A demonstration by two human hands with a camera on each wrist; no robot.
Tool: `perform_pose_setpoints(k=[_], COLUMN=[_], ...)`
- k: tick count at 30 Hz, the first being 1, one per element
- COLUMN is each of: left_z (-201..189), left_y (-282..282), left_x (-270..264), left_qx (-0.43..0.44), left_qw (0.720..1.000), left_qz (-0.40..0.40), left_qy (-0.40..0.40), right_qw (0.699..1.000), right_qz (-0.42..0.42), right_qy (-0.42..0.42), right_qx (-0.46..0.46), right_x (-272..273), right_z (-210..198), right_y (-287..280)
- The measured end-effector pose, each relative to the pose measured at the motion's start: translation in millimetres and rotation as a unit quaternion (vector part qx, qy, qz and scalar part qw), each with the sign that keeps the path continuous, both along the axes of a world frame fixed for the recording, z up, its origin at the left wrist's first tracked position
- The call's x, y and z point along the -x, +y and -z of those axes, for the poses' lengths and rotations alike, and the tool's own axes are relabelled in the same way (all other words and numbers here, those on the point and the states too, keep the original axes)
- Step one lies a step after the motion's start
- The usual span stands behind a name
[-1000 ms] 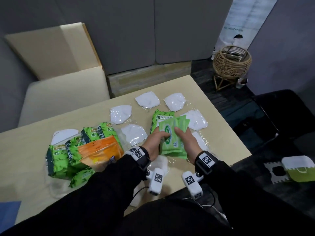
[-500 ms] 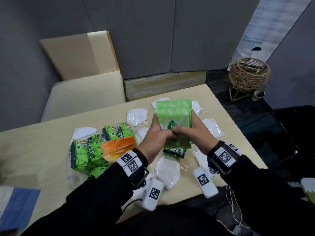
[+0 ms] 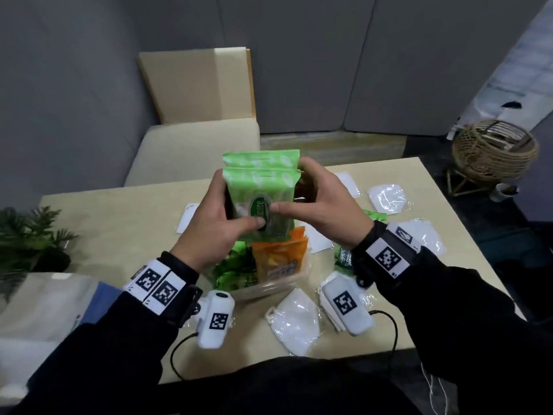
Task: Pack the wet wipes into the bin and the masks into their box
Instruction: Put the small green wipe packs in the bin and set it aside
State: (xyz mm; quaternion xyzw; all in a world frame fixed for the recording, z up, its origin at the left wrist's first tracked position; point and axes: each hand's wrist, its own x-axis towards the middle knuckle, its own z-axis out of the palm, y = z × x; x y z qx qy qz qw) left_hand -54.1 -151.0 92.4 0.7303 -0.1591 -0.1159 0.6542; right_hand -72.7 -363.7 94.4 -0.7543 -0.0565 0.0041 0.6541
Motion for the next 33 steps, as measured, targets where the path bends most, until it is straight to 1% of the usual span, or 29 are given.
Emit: perform_pose_setpoints(k=[3, 6, 9, 12, 13, 14, 16, 17, 18, 19, 21, 22, 24, 25, 28, 29, 31, 33], left_z=[10, 25, 53, 87, 97, 105, 116, 117, 116, 114, 109, 108, 106, 106, 102, 100, 97, 96], left_y=[35, 65, 82, 85, 84, 83, 81, 81, 82, 83, 89, 91, 93, 92, 88, 87, 87, 86], left_x=[0, 0, -2, -1, 0, 2, 4, 3, 2, 1, -1, -1, -2, -4, -10, -12, -14, -16], left_qx=[-0.052, -0.064, -0.087, -0.140, -0.165, -0.191, -0.237, -0.247, -0.241, -0.226, -0.214, -0.243, -0.329, -0.358, -0.390, -0.399, -0.419, -0.429], left_qw=[0.999, 0.998, 0.995, 0.989, 0.985, 0.981, 0.971, 0.968, 0.970, 0.974, 0.976, 0.966, 0.934, 0.923, 0.912, 0.907, 0.897, 0.894], left_qz=[0.008, 0.002, 0.004, -0.002, 0.004, 0.015, 0.035, 0.035, 0.026, 0.011, -0.016, -0.027, -0.034, -0.032, -0.013, -0.006, 0.000, 0.008], left_qy=[-0.005, 0.015, 0.041, 0.047, 0.042, 0.035, 0.017, 0.008, 0.003, -0.003, -0.042, -0.078, -0.134, -0.135, -0.126, -0.131, -0.141, -0.130], right_qw=[0.997, 0.984, 0.963, 0.944, 0.932, 0.915, 0.865, 0.847, 0.838, 0.835, 0.832, 0.825, 0.805, 0.795, 0.778, 0.776, 0.782, 0.784], right_qz=[-0.039, -0.070, -0.068, -0.077, -0.090, -0.103, -0.121, -0.127, -0.131, -0.136, -0.147, -0.153, -0.167, -0.171, -0.179, -0.185, -0.201, -0.212], right_qy=[0.011, 0.018, 0.039, 0.061, 0.061, 0.059, 0.048, 0.039, 0.029, 0.025, 0.025, 0.026, 0.029, 0.034, 0.041, 0.040, 0.024, 0.013], right_qx=[0.073, 0.165, 0.258, 0.316, 0.345, 0.387, 0.485, 0.515, 0.529, 0.532, 0.535, 0.543, 0.568, 0.581, 0.601, 0.602, 0.590, 0.584], right_x=[-9, -16, -26, -28, -28, -28, -29, -30, -31, -33, -36, -36, -38, -39, -42, -44, -45, -45], right_z=[5, 15, 26, 41, 47, 53, 61, 62, 63, 63, 62, 62, 63, 63, 61, 61, 62, 62], right_y=[22, 48, 63, 69, 70, 71, 71, 71, 71, 72, 72, 73, 77, 80, 85, 85, 85, 86])
